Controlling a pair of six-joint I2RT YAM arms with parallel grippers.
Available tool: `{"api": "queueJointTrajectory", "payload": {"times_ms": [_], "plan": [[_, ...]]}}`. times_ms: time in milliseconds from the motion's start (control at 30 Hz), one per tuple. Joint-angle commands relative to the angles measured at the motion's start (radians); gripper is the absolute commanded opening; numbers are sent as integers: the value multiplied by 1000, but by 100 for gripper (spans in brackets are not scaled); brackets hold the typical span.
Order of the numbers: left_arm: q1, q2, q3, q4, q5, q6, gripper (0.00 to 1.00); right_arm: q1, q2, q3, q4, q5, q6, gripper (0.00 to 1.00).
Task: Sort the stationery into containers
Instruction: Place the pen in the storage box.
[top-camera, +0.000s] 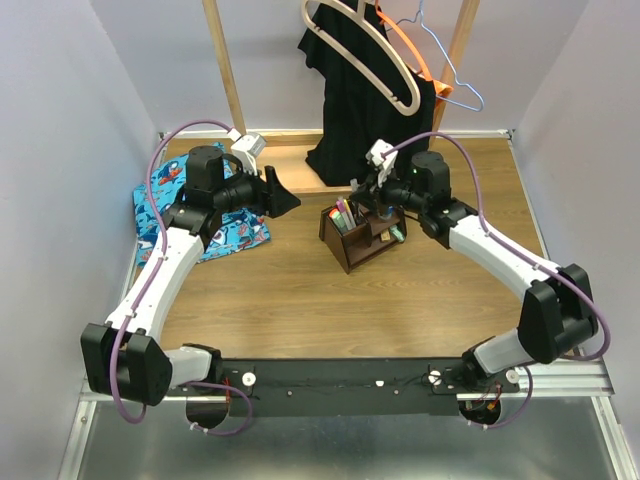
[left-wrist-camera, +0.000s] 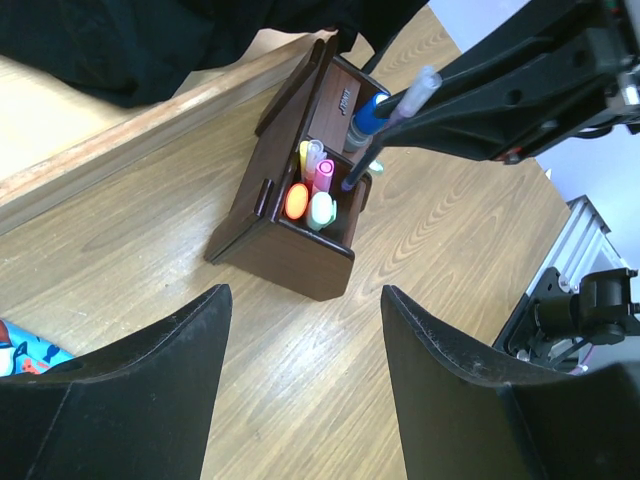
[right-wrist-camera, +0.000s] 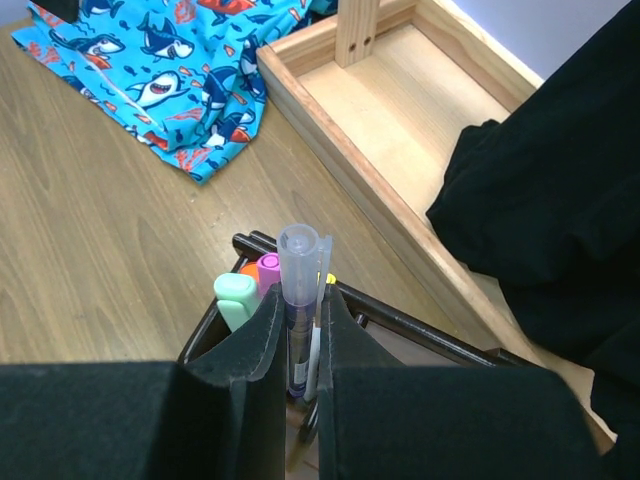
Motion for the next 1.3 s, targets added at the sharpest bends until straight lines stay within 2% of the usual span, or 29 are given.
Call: {"api": "queueJointTrajectory", "payload": {"times_ms": [0,500,533,567,633,667,733,767,800,867,1067,1133,1167,1200,1267], "plan": [[9,16,-6,16,-10,-7,69,0,51,-17,63,-5,-6,0],[11,54,5,28,-3,-21,70,0,74,-139,19,-34,-109,1],[11,54,5,25,-3,-21,70,0,75,-136,8,-34,-108,3],[11,52,8,22,-4,-18,70,2,74,-131,-1,-34,-108,17],[11,54,17,16,-4,-13,70,2,71,-101,-38,-26,-103,33],[11,54,22,14,-4,-12,70,2,66,-90,-53,-20,-101,46],[11,52,34,10,-4,-3,70,2,42,-61,-91,-14,-117,56],[11,52,37,7,-6,1,70,0,31,-51,-140,-16,-127,73],[11,49,46,1,-6,7,70,0,8,-42,-165,-17,-147,80],[11,48,54,-5,-9,25,70,0,-23,-18,-246,-16,-167,87],[24,20,74,-38,-23,76,71,2,-214,-25,-383,61,-161,93],[38,19,89,-61,-26,94,71,0,-262,-24,-415,157,-97,95],[44,19,97,-71,-33,121,71,-3,-315,-21,-415,208,-59,100],[50,22,114,-88,-39,132,71,-7,-338,-18,-414,303,13,100],[64,23,120,-97,-53,149,72,-12,-409,-16,-409,380,76,100]]}}
